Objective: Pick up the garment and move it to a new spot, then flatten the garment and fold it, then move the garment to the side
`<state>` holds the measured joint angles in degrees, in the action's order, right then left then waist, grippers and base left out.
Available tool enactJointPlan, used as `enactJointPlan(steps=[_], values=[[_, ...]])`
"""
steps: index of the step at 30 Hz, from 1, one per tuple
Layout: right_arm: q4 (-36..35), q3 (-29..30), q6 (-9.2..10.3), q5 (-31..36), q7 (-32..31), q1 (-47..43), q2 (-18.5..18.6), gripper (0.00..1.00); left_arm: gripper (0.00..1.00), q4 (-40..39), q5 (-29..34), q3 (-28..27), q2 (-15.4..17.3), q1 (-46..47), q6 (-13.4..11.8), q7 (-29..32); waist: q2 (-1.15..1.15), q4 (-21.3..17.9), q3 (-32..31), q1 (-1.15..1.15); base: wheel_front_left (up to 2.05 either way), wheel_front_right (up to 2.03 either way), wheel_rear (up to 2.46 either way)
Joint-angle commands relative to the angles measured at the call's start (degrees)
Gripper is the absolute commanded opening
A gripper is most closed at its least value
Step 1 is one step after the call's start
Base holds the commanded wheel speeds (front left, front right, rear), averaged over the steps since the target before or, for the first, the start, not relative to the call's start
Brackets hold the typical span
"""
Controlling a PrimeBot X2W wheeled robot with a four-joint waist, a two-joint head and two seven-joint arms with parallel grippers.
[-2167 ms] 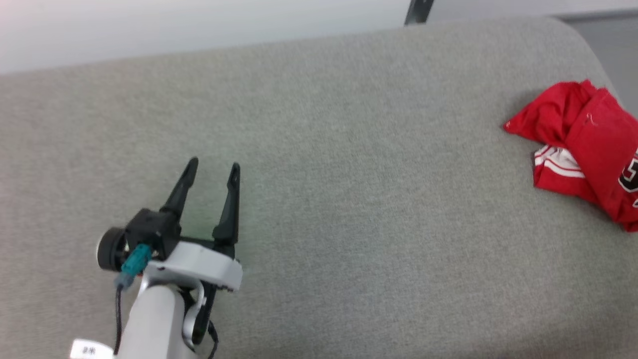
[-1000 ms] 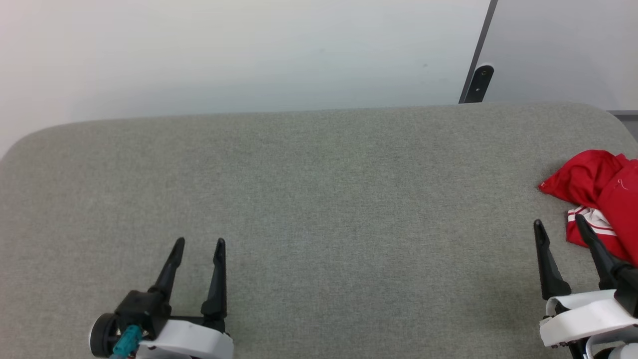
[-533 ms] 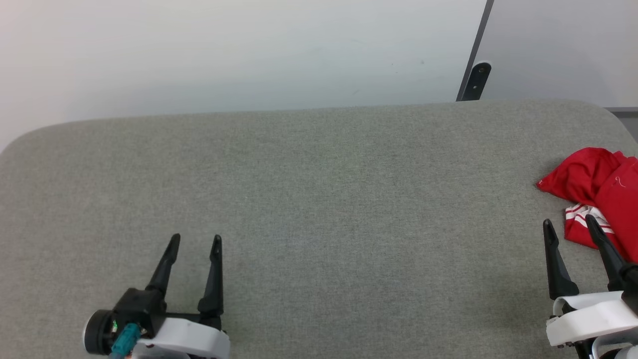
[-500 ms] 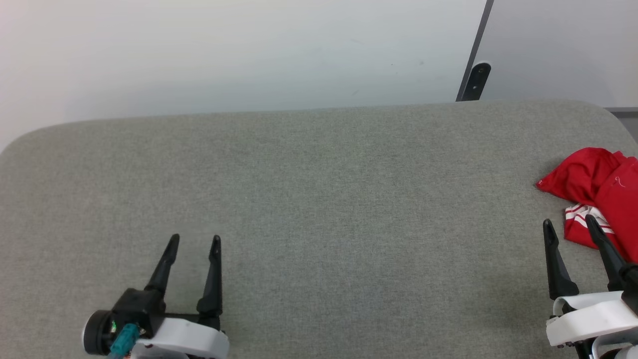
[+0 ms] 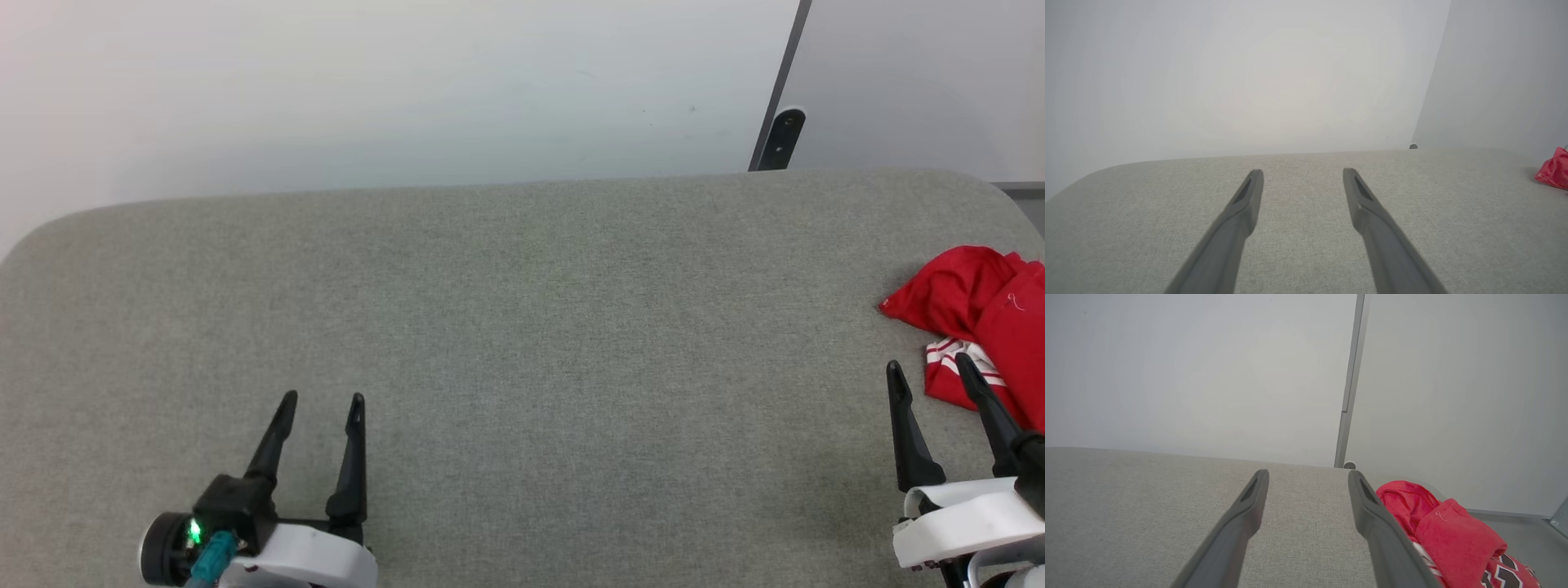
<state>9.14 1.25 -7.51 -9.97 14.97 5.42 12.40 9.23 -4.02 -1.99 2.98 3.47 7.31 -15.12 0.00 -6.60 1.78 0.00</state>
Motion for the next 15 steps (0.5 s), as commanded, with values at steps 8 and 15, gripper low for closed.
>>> enactJointPlan(steps=[8,15], values=[[0.60,-0.10,0.05,0.05,0.25,0.21,0.43,1.00,1.00,0.43,-4.75,0.68,0.05,-0.73,0.20,0.05,0.00,0.12,-0.19,0.00,0.00,0.00,0.00],[0.73,-0.06,0.05,0.52,0.25,-0.09,0.09,1.00,1.00,0.35,-7.16,0.73,0.04,-0.91,0.18,0.05,0.00,0.27,-0.22,0.00,0.00,0.00,0.00]])
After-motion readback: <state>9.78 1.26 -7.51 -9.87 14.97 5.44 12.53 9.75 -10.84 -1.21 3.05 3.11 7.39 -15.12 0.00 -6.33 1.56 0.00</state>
